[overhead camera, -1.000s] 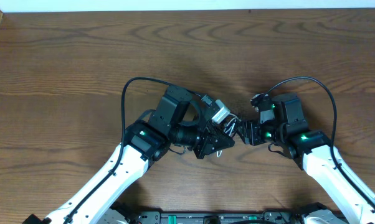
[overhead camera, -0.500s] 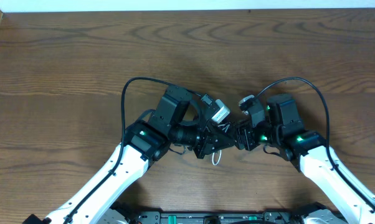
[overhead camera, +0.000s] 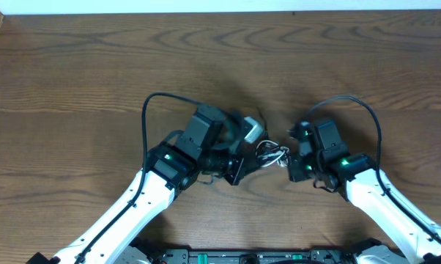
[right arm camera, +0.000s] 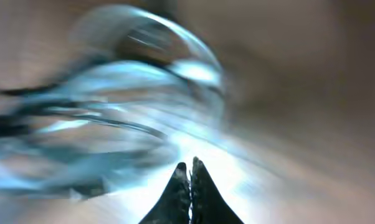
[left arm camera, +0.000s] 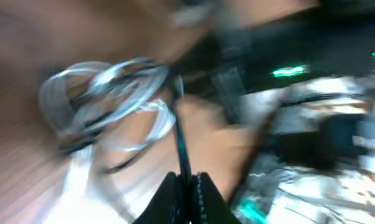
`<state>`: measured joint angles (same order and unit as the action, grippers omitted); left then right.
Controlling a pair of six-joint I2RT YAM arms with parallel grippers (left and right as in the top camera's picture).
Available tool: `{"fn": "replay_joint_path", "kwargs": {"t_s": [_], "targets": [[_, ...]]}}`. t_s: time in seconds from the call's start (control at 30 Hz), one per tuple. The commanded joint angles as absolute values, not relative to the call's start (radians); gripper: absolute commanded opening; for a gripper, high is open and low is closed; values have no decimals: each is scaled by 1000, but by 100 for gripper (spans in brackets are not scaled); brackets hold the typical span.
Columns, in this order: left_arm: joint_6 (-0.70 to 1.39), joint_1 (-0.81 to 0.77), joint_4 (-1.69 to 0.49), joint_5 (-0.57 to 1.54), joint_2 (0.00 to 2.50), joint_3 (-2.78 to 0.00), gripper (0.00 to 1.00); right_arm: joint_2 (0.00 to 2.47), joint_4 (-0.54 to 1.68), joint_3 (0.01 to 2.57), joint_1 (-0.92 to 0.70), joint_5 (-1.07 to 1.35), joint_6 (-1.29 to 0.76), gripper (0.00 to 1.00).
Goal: Untangle cables
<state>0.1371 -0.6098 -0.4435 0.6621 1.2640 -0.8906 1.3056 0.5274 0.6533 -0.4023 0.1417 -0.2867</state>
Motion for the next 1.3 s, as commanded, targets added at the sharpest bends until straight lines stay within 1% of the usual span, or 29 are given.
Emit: {"fn": "replay_joint_path", "kwargs": {"t_s": [0.0, 0.07, 0.13, 0.2, 0.27, 0.33, 0.43, 0.53, 0.57, 0.63, 0.7, 0.73, 0.83, 0.87, 0.93, 1.07, 1.13, 1.27], "targets": [[198, -607, -532, 197, 1253, -901, 7, 1309, 639, 658, -392, -281, -601, 1], [258, -606, -601, -1, 1253, -901, 7, 1309, 717, 658, -379, -373, -709, 1], [326, -599, -660, -165, 1253, -901, 8, 1309, 772, 658, -362, -418, -775, 1], [366, -584, -696, -263, 1253, -901, 8, 1309, 795, 658, -340, -424, -794, 1], [384, -563, -705, -288, 1250, -901, 7, 1309, 789, 658, -314, -412, -796, 1], [383, -546, -694, -237, 1242, -901, 7, 1309, 752, 658, -293, -353, -762, 1], [356, -540, -652, -62, 1237, -901, 7, 1309, 666, 658, -287, -197, -613, 1], [322, -541, -596, 149, 1237, -901, 7, 1309, 577, 658, -290, -8, -494, 12], [307, -541, -577, 215, 1237, -901, 7, 1309, 559, 658, -289, 33, -479, 14], [255, -541, -544, 329, 1237, -901, 8, 1309, 536, 658, -289, 74, -474, 15], [215, -541, -536, 345, 1237, -901, 8, 1309, 529, 658, -289, 83, -474, 16], [207, -541, -537, 308, 1238, -901, 25, 1309, 530, 658, -289, 82, -474, 19], [207, -541, -548, 163, 1243, -899, 64, 1309, 537, 658, -289, 82, -473, 34], [207, -541, -548, 105, 1248, -897, 69, 1309, 541, 658, -289, 82, -473, 36], [208, -540, -546, 33, 1259, -892, 72, 1309, 542, 658, -289, 82, -473, 38], [229, -541, -542, 15, 1307, -891, 73, 1309, 542, 658, -289, 82, -474, 38], [249, -541, -540, 37, 1334, -891, 73, 1309, 542, 658, -289, 82, -473, 38], [249, -541, -501, 165, 1394, -891, 72, 1309, 542, 658, -289, 82, -474, 38]]}}
